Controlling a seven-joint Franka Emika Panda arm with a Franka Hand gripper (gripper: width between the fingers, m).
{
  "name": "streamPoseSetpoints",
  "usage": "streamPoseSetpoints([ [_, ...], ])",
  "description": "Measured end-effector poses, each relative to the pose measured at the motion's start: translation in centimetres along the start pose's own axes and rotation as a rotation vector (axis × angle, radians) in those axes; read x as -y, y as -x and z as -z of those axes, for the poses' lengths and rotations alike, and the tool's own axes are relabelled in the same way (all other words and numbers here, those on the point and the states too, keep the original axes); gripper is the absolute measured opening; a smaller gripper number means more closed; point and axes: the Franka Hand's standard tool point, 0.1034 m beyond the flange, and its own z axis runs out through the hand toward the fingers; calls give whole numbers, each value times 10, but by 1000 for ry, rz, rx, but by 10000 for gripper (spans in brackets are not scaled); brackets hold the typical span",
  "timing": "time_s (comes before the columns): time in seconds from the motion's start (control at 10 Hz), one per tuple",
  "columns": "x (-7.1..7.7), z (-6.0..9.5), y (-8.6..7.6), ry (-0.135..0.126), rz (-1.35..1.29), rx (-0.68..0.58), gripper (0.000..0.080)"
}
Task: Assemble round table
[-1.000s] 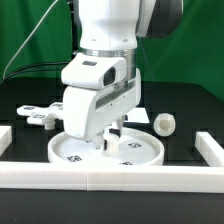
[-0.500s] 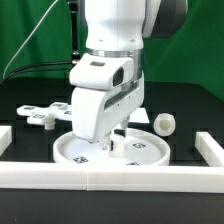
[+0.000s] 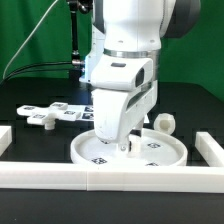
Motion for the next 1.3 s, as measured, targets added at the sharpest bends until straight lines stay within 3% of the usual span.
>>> streamPoseSetpoints([
  [0.6,9,-1,-21,-5,-3,-6,409],
  [1.3,15,0,-27,-23,-47,4,409],
])
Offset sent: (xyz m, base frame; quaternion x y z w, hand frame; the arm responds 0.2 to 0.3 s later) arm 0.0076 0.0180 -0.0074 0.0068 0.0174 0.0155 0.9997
